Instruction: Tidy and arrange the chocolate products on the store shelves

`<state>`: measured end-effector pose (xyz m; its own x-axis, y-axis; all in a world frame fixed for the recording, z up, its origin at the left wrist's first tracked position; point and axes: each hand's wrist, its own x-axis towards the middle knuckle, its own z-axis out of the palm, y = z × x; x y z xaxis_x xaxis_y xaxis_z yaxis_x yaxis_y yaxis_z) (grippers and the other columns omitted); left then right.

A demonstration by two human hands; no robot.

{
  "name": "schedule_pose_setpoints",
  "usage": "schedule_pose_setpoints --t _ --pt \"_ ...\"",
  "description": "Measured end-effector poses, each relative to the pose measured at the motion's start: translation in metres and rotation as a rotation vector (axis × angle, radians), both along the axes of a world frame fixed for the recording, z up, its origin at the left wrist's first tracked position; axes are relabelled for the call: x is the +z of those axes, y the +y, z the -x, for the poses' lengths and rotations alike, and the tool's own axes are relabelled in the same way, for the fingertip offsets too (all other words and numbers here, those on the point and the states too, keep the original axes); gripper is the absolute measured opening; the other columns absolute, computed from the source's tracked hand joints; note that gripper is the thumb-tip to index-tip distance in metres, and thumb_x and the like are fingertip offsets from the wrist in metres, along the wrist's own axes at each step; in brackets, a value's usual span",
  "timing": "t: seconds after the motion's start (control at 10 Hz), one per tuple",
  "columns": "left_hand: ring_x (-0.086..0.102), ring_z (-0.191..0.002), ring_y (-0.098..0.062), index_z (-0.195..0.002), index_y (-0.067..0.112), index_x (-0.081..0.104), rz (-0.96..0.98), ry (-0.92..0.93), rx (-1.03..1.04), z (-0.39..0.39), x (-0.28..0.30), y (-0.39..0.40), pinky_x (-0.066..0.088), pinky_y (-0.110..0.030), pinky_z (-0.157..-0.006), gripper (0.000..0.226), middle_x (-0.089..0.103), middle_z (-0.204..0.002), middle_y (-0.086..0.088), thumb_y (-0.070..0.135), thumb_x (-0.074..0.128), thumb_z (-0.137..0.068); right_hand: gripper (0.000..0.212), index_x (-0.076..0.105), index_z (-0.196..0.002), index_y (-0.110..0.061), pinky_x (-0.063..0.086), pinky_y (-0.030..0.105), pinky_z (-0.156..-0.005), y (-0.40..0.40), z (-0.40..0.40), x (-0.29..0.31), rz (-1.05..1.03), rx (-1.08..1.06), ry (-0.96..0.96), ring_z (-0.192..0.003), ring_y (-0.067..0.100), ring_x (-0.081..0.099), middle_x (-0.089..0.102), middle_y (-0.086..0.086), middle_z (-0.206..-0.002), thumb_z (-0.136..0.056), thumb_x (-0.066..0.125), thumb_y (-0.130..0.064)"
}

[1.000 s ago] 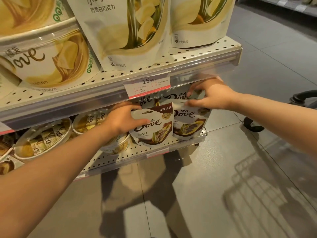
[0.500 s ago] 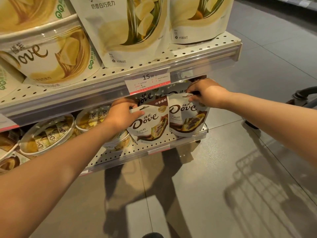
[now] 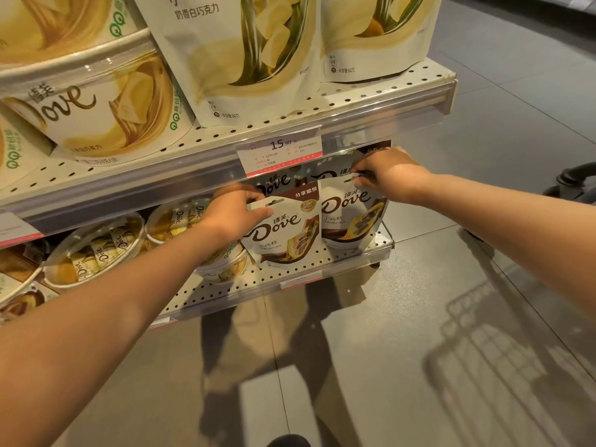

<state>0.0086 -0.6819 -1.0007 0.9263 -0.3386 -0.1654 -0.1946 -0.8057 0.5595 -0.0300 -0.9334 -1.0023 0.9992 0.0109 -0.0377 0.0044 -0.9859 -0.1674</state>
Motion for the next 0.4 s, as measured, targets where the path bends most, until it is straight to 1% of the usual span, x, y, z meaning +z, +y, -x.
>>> schedule_pose_setpoints --t 0.1,0.2,0.3,0.4 --pt "0.058 -0.088 -0.015 -0.117 0.015 0.059 -0.019 -0.031 -0.023 0.000 -0.001 -0.001 0.050 -0.028 -0.075 0.031 0.063 -0.109 -0.001 0.029 0.059 -0.089 0.019 0.060 -0.104 -0.010 0.034 0.035 -0.088 0.004 0.001 -0.001 0.031 -0.013 0.007 -0.092 0.031 0.058 0.064 0.011 -0.098 -0.097 0.045 -0.019" --pt "0.059 -0.092 -0.018 -0.122 0.014 0.056 -0.083 -0.095 -0.045 0.001 -0.002 -0.001 0.051 -0.030 -0.076 0.036 0.063 -0.115 -0.004 0.030 0.057 -0.090 0.030 0.053 -0.124 -0.015 0.034 0.038 -0.099 0.006 0.004 -0.002 0.033 -0.013 -0.019 -0.108 0.029 0.056 0.061 0.009 -0.120 -0.096 0.047 -0.022" --pt "0.056 -0.090 -0.016 -0.116 0.014 0.057 -0.094 -0.165 -0.070 0.005 0.001 -0.001 0.050 -0.030 -0.075 0.030 0.063 -0.111 -0.003 0.030 0.057 -0.090 0.045 0.042 -0.135 -0.021 0.036 0.040 -0.104 0.011 0.009 -0.001 0.010 0.017 -0.051 -0.121 0.026 0.048 0.051 0.006 -0.135 -0.091 0.053 -0.028" --pt "0.054 -0.093 -0.014 -0.113 0.013 0.060 -0.062 -0.292 -0.113 0.010 0.005 0.001 0.045 -0.028 -0.079 0.028 0.064 -0.111 -0.003 0.029 0.058 -0.089 0.049 0.041 -0.136 -0.019 0.036 0.039 -0.104 0.015 0.013 0.000 -0.017 0.067 -0.145 -0.123 0.026 0.046 0.050 0.007 -0.135 -0.090 0.055 -0.029"
